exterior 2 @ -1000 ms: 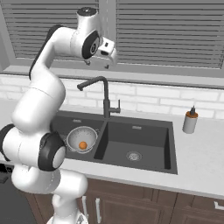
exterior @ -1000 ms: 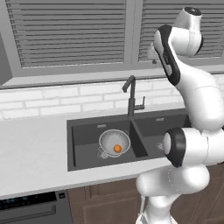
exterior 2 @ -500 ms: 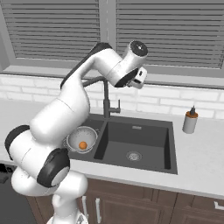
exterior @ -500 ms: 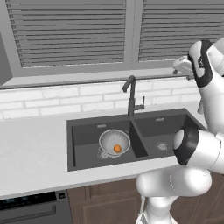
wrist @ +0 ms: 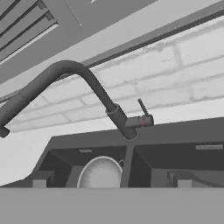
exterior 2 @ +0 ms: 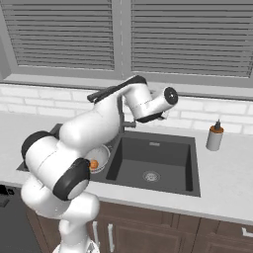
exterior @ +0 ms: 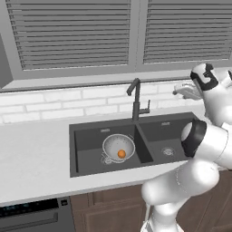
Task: Put the colander in the sink, put the tangerine in the colander, and turn on the sink faucet and pour water over the colander.
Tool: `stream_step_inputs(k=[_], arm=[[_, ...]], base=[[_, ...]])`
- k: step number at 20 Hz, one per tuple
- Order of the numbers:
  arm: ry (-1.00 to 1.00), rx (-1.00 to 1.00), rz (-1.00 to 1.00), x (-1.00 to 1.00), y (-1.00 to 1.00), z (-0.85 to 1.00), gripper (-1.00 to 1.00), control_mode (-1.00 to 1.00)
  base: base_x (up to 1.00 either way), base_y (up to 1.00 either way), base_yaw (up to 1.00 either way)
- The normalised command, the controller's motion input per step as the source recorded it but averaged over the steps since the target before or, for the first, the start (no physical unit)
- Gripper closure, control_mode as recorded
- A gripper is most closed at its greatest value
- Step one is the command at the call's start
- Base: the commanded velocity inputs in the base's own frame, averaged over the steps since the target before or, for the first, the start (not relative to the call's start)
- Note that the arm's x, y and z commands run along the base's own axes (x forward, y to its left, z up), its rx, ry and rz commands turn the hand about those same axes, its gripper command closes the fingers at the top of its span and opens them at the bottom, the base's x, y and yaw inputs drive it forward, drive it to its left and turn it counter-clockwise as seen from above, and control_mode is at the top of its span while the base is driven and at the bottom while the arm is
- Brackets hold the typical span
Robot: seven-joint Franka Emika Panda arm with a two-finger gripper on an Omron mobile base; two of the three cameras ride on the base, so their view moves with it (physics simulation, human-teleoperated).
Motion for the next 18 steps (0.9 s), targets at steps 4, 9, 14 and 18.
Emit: stream_step_inputs(k=[4,9,14,18], arm=[[0.0,0.03,0.18,0.68,0.0,-0.55,-1.0,-1.0],[0.0,0.01,0.14,0.62,0.0,-0.67,-1.0,-1.0],[0.0,0.0,0.09,0.62,0.11,-0.55,-1.0,-1.0],[0.0,0.01,0.07,0.52,0.06,-0.42,-1.0,-1.0]], base=[[0.0,0.0,0.0],[0.0,0.0,0.0],[0.0,0.0,0.0],[0.0,0.0,0.0]])
